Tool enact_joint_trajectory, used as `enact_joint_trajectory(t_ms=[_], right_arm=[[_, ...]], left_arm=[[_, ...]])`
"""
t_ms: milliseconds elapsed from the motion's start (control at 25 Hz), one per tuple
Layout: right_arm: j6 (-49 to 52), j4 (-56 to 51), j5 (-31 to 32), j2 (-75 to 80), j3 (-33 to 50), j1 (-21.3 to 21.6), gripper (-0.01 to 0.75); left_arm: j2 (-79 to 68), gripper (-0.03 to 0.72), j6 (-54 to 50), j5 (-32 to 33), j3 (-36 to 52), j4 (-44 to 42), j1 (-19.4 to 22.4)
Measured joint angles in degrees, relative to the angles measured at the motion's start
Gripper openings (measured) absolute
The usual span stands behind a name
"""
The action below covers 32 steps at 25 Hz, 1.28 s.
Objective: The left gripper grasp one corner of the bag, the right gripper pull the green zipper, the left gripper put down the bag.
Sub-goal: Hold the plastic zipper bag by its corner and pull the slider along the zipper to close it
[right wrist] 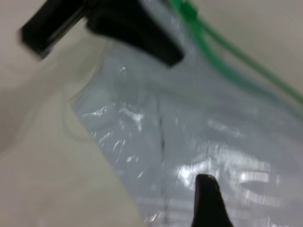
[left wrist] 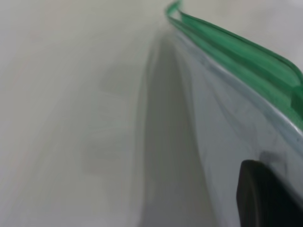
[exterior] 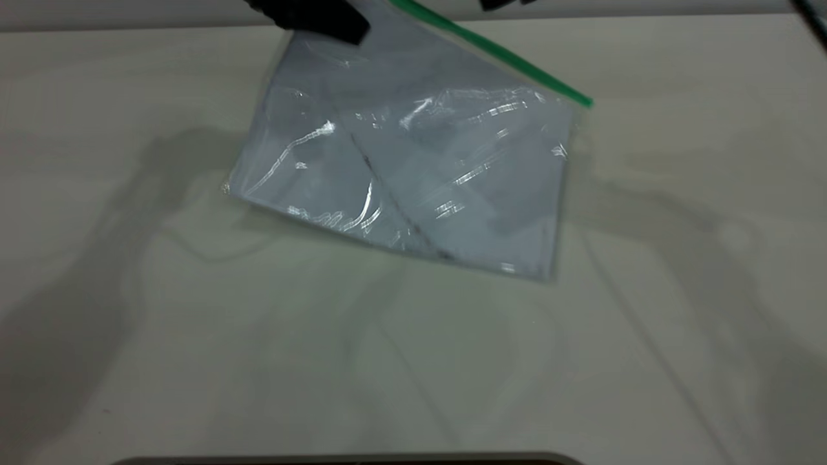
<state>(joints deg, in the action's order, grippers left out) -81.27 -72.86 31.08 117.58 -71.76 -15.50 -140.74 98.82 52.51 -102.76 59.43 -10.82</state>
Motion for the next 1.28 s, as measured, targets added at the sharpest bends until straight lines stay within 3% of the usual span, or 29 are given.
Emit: enact_joint_trajectory(t_ms=[240,520,800,1280], right_arm=[[-1.9,-0.2,0.6,3.1,-1.7,0.0,0.52],[-15.7,-9.8,0.6,3.6,-1.7,0.0,0.52],[-31.7,-20.0,2.1,6.2,-1.7,-1.6,0.52],[-31.4,-20.5,3.2,8.2,-1.7,-1.7,0.508]], left_arm=[[0.0,0.051,0.0,5.8,0.0,-5.6,-2.4],[0.0,0.051,8.1,-0.6,0.0,-7.0,-2.8],[0.0,0.051,16.1,-4.8,0.0,-7.0,-6.7],[0.1,0.051,16.3,-6.9,0.0,-7.0,-8.1]])
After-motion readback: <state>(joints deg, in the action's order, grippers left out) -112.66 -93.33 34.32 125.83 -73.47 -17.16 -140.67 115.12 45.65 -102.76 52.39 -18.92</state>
